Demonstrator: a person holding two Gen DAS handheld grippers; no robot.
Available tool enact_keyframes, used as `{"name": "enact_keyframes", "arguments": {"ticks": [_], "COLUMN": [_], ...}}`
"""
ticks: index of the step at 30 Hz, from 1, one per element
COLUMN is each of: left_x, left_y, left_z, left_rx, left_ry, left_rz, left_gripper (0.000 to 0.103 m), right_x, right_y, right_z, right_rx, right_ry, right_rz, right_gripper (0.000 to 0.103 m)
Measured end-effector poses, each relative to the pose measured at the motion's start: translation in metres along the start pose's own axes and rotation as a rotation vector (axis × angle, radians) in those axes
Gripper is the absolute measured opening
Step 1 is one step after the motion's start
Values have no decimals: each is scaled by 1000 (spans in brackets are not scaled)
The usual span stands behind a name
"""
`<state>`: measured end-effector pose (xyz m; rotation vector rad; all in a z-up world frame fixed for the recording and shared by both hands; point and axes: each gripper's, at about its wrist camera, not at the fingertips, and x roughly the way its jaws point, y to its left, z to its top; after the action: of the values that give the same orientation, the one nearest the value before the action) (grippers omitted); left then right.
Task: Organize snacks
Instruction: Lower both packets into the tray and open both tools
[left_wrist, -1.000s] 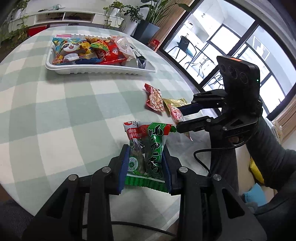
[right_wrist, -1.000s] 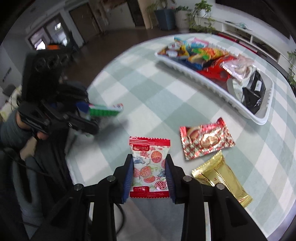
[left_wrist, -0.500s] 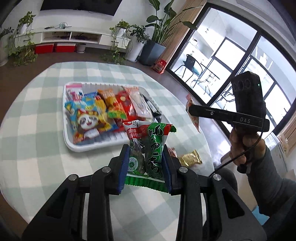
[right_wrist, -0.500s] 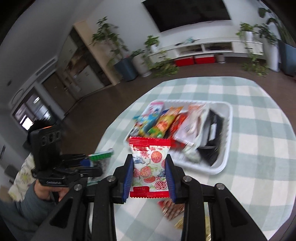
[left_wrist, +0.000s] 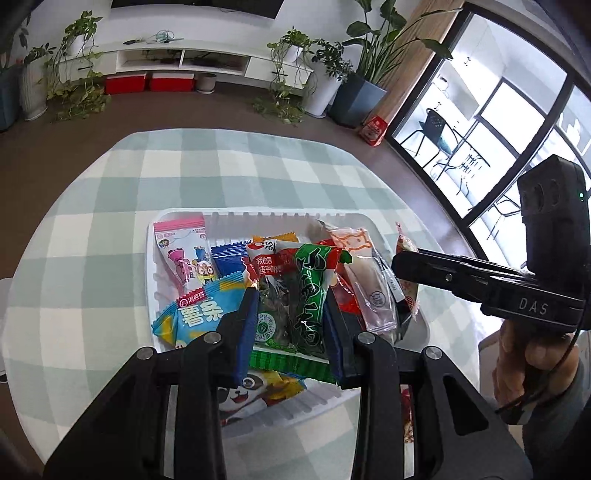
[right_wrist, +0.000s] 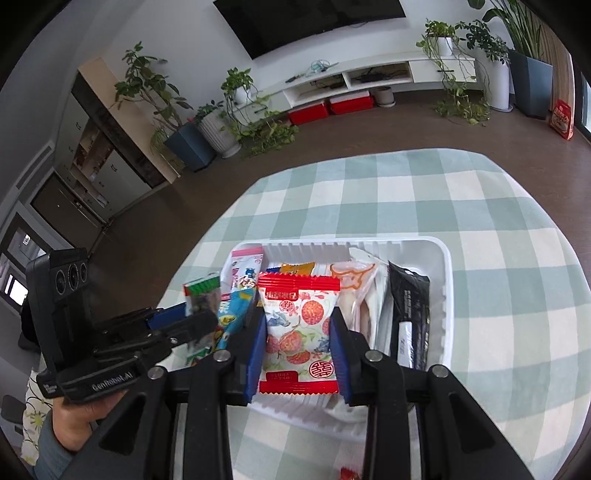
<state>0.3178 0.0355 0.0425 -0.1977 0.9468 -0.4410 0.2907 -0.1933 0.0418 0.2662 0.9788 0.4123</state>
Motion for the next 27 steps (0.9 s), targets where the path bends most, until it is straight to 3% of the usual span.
{"name": "enact_keyframes", "arguments": {"ticks": [12, 15, 20, 23, 27], "left_x": [38, 41, 41, 36, 31], "left_y": [4, 4, 7, 7, 5], "left_z": [-4, -5, -4, -3, 0], "left_rx": [3, 2, -8, -7, -5], "left_ry": [43, 44, 33, 19, 0], "left_rz": [27, 32, 29, 24, 8], "left_gripper": [32, 41, 44, 54, 54], "right_x": [53, 55, 54, 52, 46], "right_y": [-6, -5, -4, -4, -3], "right_z": [4, 5, 6, 4, 4], "right_rx": [1, -13, -13, -14, -17], "right_ry": [78, 76, 74, 72, 56], "right_rz": [-53, -61, -60, -65, -73], "right_gripper": [35, 36, 36, 36, 37]}}
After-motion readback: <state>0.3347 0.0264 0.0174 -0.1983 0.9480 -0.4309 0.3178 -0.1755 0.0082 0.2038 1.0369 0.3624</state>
